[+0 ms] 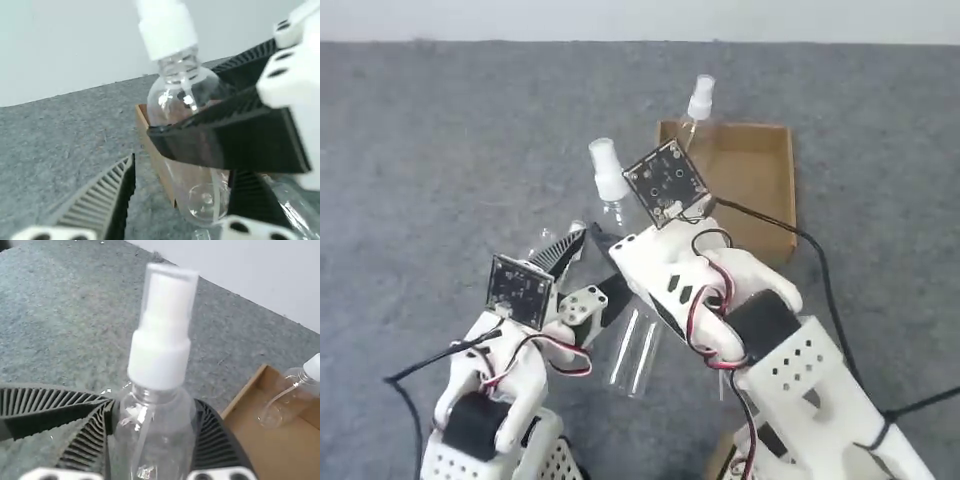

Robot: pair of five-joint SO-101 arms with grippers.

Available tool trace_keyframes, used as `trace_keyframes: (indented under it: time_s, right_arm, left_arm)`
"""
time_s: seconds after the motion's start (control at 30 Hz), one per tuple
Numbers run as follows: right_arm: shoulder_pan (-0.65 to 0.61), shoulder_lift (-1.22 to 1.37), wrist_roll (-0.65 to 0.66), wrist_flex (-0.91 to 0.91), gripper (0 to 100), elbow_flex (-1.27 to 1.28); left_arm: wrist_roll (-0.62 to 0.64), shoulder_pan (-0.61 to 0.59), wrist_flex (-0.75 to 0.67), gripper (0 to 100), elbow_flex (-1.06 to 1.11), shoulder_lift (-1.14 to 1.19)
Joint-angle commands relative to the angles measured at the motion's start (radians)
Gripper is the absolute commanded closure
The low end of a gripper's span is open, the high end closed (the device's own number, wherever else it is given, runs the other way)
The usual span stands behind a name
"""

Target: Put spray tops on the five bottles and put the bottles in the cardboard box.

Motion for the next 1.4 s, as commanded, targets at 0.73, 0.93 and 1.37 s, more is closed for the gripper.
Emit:
trace_keyframes:
  time_s: [0.73, 0.93, 1.37]
  right_arm:
    - [0.644, 0.432, 0.020, -0.599, 99.2, -0.127]
    - [0.648, 0.591, 0.091, -0.731, 99.2, -0.127]
    - [0.654, 0.885, -0.020, -1.070, 99.2, -0.127]
  left_arm:
    - [-0.006, 0.002, -0.006, 78, 0.012, -0.006]
    - [-0.006, 0.002, -0.006, 78, 0.013, -0.006]
    - [-0.006, 0.002, -0.008, 78, 0.022, -0.006]
